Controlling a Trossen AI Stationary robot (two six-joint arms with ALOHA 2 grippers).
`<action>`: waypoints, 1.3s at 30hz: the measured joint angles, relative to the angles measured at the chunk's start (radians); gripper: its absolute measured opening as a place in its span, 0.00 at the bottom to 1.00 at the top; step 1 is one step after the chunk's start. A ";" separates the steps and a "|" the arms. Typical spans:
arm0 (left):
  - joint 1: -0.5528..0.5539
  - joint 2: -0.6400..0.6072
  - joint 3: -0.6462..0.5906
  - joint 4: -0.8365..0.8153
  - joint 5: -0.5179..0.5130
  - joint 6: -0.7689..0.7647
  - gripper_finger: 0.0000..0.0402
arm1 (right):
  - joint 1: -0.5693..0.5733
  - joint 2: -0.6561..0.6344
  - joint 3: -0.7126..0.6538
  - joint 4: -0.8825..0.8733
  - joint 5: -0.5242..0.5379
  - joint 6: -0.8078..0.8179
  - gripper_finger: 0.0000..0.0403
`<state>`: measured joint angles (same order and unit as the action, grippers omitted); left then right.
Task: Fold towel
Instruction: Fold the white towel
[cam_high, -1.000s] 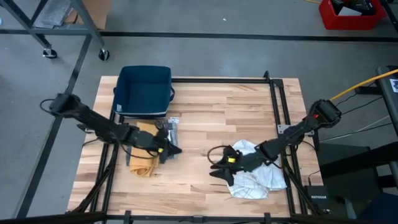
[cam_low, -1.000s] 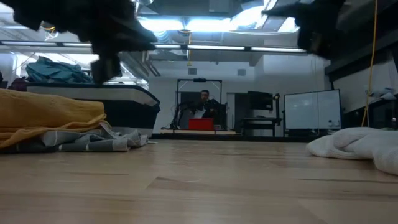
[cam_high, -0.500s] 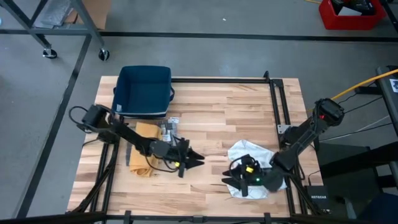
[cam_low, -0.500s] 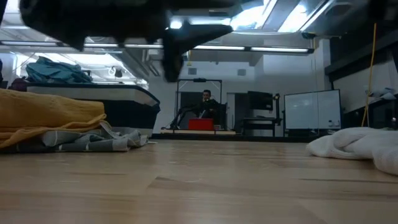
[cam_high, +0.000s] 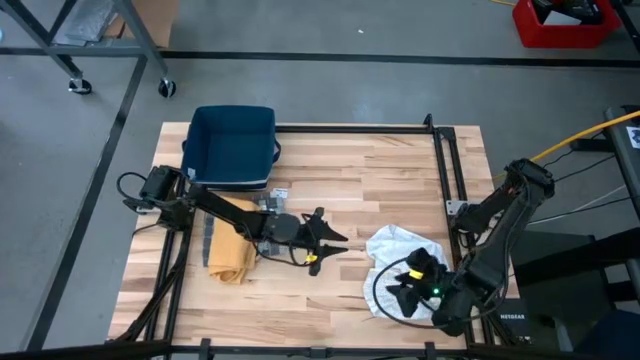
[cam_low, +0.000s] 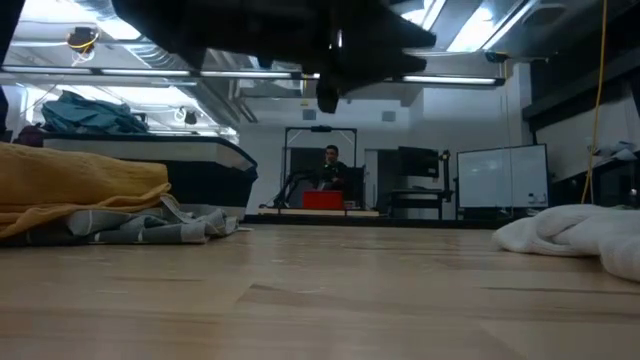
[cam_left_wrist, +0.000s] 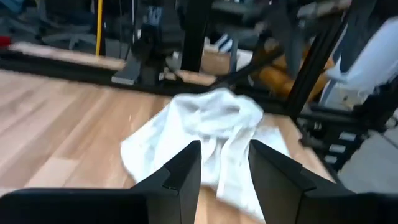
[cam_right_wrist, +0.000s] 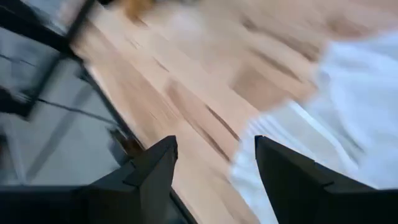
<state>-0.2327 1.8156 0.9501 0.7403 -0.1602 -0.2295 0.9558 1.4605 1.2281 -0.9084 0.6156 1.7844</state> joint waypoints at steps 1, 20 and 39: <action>0.007 0.000 0.000 -0.015 0.007 0.000 0.31 | -0.001 0.007 0.029 -0.056 -0.053 0.024 0.56; 0.086 0.000 0.000 -0.059 0.031 0.058 0.30 | -0.007 0.299 0.103 -0.144 -0.610 0.287 0.56; 0.086 0.000 0.000 -0.078 0.031 0.053 0.30 | -0.007 0.363 0.203 -0.485 -0.626 0.259 0.56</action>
<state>-0.1471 1.8156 0.9501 0.6621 -0.1291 -0.1764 0.9485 1.8236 1.4307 -1.3937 -0.0100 2.0431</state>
